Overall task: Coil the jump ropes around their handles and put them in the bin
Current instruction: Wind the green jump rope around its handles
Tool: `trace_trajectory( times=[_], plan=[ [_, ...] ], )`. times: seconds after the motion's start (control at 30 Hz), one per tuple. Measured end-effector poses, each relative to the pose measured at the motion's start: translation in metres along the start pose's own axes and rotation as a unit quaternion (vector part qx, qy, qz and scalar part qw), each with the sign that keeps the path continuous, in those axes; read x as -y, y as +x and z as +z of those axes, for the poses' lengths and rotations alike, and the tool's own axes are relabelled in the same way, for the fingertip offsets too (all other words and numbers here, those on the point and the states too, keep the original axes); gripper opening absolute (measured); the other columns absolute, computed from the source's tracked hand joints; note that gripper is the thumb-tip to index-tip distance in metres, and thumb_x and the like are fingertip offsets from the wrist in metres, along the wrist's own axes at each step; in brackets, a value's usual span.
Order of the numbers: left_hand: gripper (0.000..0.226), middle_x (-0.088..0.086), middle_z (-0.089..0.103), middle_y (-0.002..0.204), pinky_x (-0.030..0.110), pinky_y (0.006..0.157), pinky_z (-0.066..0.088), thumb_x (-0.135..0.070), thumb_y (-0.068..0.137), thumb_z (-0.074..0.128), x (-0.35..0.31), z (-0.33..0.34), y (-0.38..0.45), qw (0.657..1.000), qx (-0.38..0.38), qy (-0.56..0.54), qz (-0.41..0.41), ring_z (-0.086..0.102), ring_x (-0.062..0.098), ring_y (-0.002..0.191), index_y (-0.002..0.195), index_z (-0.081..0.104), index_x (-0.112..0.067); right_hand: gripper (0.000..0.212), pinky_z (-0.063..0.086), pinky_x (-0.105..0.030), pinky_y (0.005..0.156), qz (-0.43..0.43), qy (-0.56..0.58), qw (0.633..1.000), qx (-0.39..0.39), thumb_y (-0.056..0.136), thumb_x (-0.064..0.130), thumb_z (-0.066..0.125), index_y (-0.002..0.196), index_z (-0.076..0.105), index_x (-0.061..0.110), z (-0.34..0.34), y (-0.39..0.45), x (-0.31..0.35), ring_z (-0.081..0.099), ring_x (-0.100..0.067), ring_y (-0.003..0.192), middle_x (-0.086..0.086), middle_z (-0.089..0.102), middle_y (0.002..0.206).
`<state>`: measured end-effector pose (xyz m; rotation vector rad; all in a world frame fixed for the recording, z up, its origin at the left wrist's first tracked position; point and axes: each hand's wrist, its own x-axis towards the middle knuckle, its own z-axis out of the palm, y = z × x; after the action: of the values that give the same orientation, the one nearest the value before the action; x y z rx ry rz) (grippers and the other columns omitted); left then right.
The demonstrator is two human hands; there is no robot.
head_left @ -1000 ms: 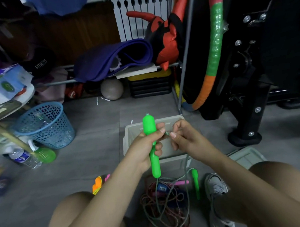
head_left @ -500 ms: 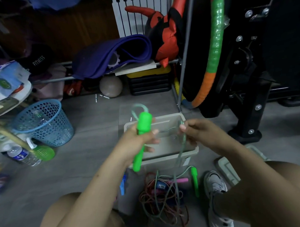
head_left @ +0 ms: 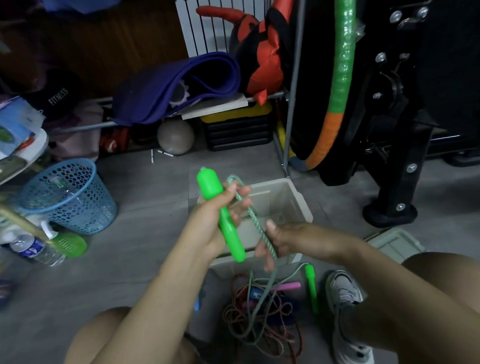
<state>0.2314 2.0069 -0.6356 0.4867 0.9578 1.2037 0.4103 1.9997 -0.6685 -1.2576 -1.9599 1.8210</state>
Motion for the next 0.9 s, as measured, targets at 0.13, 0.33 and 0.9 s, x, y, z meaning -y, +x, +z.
trace_trajectory(
  times=[0.13, 0.33, 0.9],
  plan=[
    [0.010, 0.003, 0.065, 0.077, 0.017, 0.045, 0.050, -0.009, 0.096, 0.051, -0.016, -0.023, 0.011, 0.989, -0.104, 0.028, 0.101, 0.070, 0.011, 0.059, 0.088, 0.050, -0.015, 0.026, 0.040, -0.017, 0.081, 0.029, -0.233, 0.972, 0.033, 0.100, 0.029, 0.042, 0.088, 0.063, 0.022, -0.027, -0.009, -0.001, 0.054, 0.004, 0.079, 0.010, 0.064, 0.086],
    [0.008, 0.007, 0.062, 0.096, 0.019, 0.048, 0.052, -0.007, 0.092, 0.056, -0.001, -0.023, 0.006, 0.980, -0.042, 0.189, 0.042, 0.071, 0.012, 0.069, 0.095, 0.051, -0.012, 0.017, 0.045, -0.020, 0.051, -0.132, 0.047, 0.977, -0.162, 0.095, 0.012, 0.049, 0.083, 0.060, 0.006, -0.034, -0.010, 0.008, 0.055, -0.006, 0.051, 0.000, 0.058, 0.060],
    [0.012, -0.001, 0.059, 0.059, 0.014, 0.039, 0.036, -0.014, 0.087, 0.055, 0.016, 0.004, 0.000, 0.998, 0.063, 0.013, -0.024, 0.054, 0.007, 0.052, 0.089, 0.061, -0.004, 0.079, 0.037, -0.034, 0.107, 0.029, 0.123, 0.992, 0.013, 0.077, 0.068, 0.013, 0.124, 0.055, 0.021, 0.002, 0.022, -0.008, 0.055, -0.018, 0.119, -0.010, 0.061, 0.126]
  ],
)
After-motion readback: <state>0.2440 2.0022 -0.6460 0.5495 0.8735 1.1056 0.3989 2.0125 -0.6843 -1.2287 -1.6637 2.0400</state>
